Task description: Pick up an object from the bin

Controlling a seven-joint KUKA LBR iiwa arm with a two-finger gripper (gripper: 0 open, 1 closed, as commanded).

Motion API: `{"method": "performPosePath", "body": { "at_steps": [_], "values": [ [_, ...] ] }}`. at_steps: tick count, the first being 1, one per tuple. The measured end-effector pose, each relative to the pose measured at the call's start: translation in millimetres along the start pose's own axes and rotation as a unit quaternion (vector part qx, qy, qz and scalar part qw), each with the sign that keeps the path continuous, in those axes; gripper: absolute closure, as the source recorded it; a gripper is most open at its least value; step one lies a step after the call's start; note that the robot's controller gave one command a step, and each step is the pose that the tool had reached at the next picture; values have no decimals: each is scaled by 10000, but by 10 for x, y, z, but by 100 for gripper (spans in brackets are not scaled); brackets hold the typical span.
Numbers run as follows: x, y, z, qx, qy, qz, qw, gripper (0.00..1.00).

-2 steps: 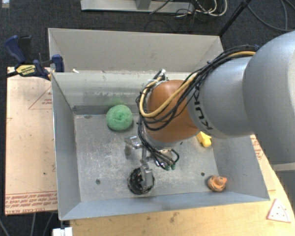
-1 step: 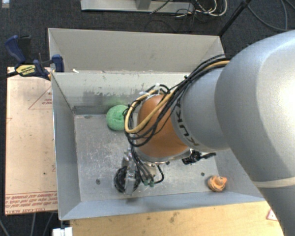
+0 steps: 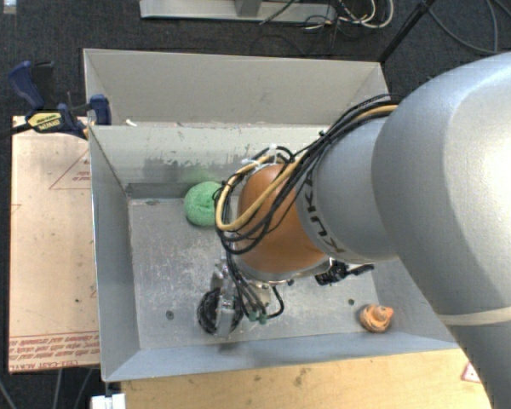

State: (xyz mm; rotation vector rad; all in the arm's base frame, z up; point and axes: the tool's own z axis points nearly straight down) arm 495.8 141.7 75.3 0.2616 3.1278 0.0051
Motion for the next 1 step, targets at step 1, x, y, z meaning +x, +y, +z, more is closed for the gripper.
{"method": "performPosePath", "body": {
  "at_steps": [1],
  "values": [
    [-94,26,-1587,8,-5,171,9999,100]
  ]
}}
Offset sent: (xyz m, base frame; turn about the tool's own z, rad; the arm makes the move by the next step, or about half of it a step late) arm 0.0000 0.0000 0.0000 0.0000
